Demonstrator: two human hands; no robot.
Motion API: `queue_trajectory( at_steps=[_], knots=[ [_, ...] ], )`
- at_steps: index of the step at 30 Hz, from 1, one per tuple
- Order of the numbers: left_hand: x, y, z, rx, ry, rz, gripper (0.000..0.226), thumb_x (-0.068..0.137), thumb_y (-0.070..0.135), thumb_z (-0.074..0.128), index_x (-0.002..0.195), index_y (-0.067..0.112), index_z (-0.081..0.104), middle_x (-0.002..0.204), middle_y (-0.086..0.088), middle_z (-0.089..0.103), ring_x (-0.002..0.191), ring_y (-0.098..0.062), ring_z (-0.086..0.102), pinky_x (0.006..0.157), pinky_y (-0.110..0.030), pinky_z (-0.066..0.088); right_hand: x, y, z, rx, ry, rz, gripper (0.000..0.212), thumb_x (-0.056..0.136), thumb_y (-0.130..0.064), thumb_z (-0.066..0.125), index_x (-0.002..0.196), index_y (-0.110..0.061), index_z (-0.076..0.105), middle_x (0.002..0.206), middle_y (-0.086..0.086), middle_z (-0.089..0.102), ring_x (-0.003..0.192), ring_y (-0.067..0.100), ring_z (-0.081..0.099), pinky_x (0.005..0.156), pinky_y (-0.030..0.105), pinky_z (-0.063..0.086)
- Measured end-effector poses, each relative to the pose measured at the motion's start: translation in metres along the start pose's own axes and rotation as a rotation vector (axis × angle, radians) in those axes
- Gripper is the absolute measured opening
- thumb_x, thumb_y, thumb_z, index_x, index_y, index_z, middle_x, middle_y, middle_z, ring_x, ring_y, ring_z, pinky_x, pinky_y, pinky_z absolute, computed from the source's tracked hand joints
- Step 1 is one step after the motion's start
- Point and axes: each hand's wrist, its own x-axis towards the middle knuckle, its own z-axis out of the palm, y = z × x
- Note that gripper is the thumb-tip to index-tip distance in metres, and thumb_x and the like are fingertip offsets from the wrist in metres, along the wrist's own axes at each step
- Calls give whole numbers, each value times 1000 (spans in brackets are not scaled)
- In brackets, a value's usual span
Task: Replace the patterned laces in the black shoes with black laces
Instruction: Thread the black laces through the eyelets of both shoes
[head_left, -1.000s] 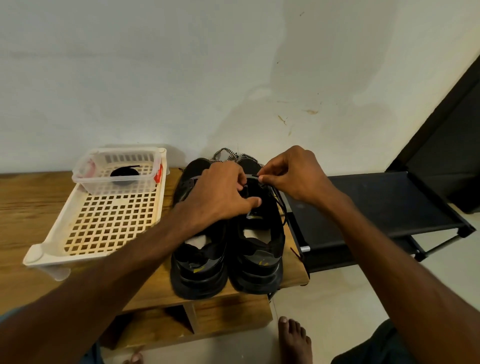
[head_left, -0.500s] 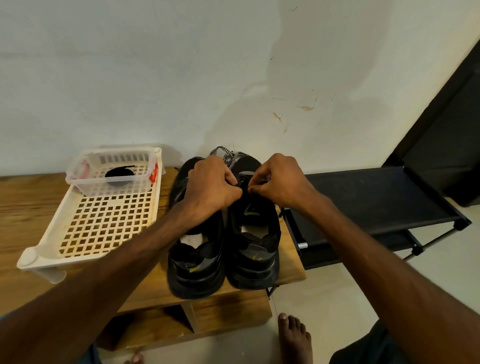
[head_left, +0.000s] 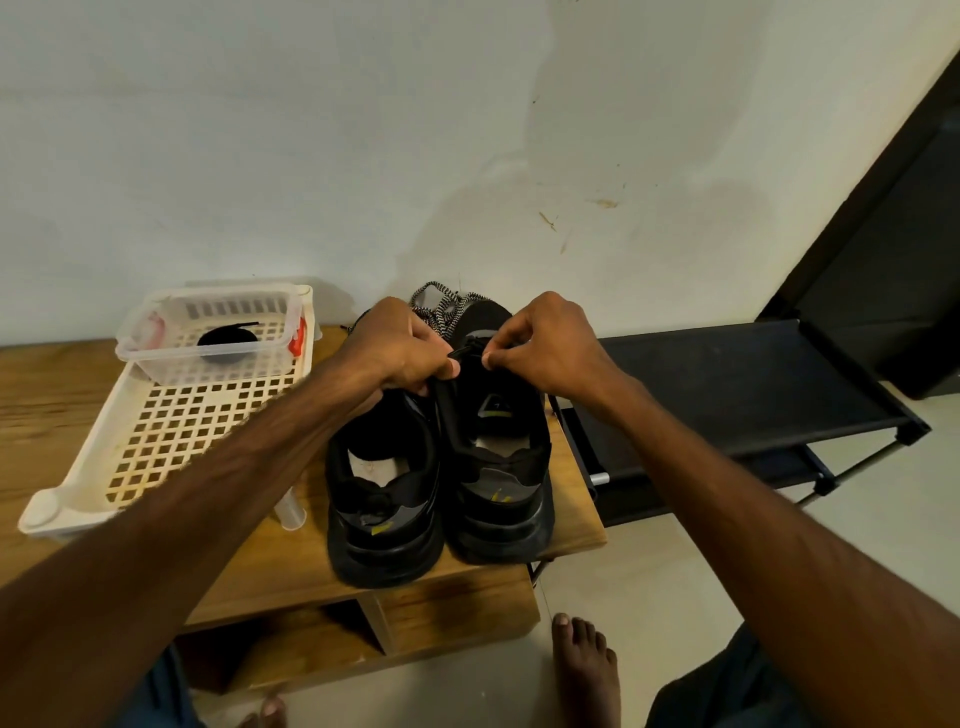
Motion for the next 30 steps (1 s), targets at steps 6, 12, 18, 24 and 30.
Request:
queue_trajectory(
  at_steps=[6,12,18,24,30],
  knots=[
    [-3,3,-3,-95,-61,-24,17,81,0,81,82,16,76,82,-9,75,73,-21,69,68,-28,63,0,1,-3,30,-1,35,3,81,-18,84,84,-20,84,84,-2,78,84,8,70,81,32,62],
    [-3,2,-3,-81,-103,-4,24,85,-3,75,85,21,75,87,-6,74,74,-15,68,55,-20,59,-1,0,-1,22,1,46,3,81,-18,84,84,-20,84,84,-2,78,81,7,71,77,28,62],
    [-4,1,-3,-89,-114,23,25,85,-3,75,96,19,78,93,-4,75,84,-19,72,59,-22,61,-1,-4,5,-28,23,35,4,79,-17,85,82,-19,84,81,-2,76,78,8,70,72,25,60],
    [-2,-2,-5,-91,-115,41,25,82,1,80,100,18,79,92,-1,75,77,-22,73,60,-22,61,1,-7,9,-42,26,19,4,79,-15,84,83,-17,84,85,-1,76,89,10,68,70,20,55],
    [2,-5,-2,-57,-75,56,21,79,6,83,95,21,81,79,2,77,64,-19,72,72,-33,64,-1,-9,8,-42,26,-3,10,80,-13,80,88,-16,84,94,2,76,89,8,66,57,7,37]
  ],
)
